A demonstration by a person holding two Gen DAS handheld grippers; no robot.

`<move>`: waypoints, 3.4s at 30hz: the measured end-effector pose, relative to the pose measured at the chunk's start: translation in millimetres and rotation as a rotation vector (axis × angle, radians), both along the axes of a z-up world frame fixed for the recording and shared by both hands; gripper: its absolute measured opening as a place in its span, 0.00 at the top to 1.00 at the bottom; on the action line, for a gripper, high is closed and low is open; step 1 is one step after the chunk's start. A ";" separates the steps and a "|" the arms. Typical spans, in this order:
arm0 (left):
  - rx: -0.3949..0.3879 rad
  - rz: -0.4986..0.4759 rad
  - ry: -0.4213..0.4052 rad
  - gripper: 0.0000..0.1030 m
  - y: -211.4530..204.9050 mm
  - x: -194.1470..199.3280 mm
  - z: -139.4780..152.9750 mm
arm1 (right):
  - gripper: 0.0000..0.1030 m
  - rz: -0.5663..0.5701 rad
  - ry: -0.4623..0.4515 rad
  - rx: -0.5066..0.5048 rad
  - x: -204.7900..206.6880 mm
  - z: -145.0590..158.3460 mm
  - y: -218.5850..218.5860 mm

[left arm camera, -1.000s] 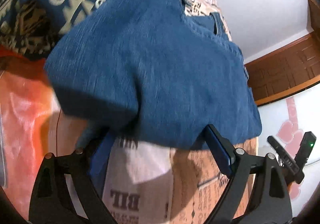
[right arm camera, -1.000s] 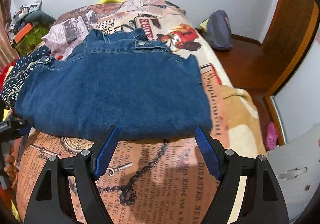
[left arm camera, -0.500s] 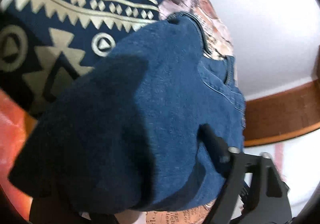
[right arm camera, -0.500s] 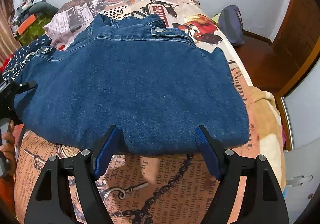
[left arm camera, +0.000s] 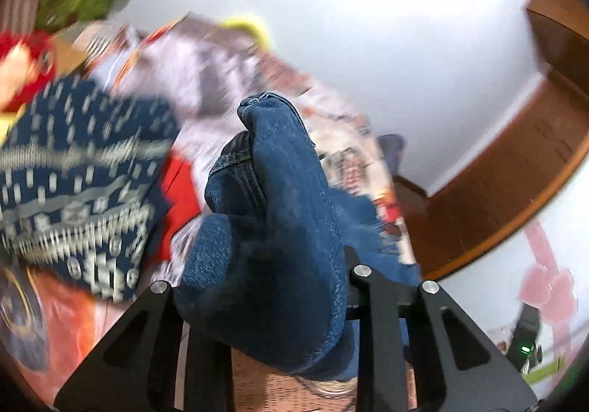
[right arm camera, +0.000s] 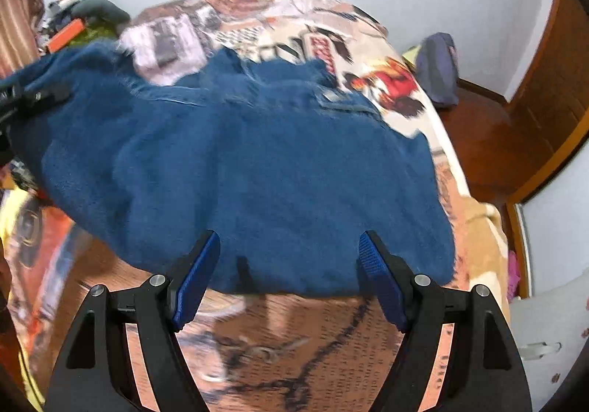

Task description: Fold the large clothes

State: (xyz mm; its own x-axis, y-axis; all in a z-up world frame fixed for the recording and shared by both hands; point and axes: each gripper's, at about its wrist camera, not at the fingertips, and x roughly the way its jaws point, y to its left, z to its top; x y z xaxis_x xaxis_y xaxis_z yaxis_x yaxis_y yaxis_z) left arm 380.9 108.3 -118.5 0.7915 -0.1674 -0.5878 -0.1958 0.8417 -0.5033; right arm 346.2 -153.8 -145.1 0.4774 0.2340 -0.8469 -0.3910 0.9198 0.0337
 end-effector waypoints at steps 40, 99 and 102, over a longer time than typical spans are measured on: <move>0.129 -0.311 0.013 0.75 -127.3 47.1 18.6 | 0.24 -0.008 0.221 0.266 23.4 -74.3 -28.8; 0.392 -0.241 0.227 0.00 -72.9 -30.0 -59.8 | 0.94 0.071 0.079 0.402 35.7 21.7 -39.4; 0.422 -0.234 0.168 0.00 -81.6 -31.6 -34.9 | 1.00 0.056 -0.057 0.384 23.4 61.2 -50.8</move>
